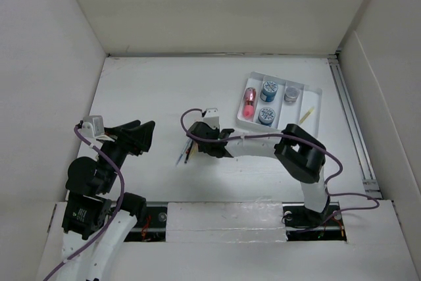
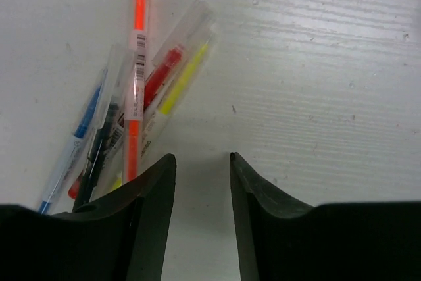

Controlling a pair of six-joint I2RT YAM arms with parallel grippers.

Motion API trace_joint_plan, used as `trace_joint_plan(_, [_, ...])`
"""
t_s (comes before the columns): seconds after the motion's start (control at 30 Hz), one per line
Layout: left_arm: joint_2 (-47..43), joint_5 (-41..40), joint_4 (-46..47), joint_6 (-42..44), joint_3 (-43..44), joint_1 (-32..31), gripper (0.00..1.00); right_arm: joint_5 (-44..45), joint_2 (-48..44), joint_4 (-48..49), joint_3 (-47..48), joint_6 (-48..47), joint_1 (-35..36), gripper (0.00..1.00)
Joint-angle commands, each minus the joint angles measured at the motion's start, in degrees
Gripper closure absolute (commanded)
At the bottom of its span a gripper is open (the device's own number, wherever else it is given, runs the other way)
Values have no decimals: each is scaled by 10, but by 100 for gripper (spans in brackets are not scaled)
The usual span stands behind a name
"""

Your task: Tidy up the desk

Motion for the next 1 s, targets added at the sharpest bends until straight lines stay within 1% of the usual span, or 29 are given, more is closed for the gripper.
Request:
trace_joint_plan(0.0, [-2,12,26,7,-1,-3,45,30,5,-6,27,24,-6,55])
trace_joint_plan(0.2, [-1,13,26,7,-1,-3,44,20,0,6,29,24,-17,56])
trace_joint_plan(0.33, [-3,10,26,7,-2,-3,44,17,-43,40,-2,25,-23,58])
trace_joint_plan(0.4, [-3,14,27,7,-1,-3,44,-7,-48,55,-5,29,-30,58])
trace_joint_plan(0.67, [-5,13,27,8,-1,-3,44,-8,23,27,43,40,-30,55])
trace_joint_plan(0.83, [-5,15,25,8,-1,-3,44,-14,50,30,42,50,-41,55])
trace_joint_plan(0.93, [-5,13,25,8,-1,-3,44,5,46,23,27,63,-41,60])
trace_joint_plan(0.97, [-3,14,25,8,-1,-3,44,12,42,20,23,71,-46,66])
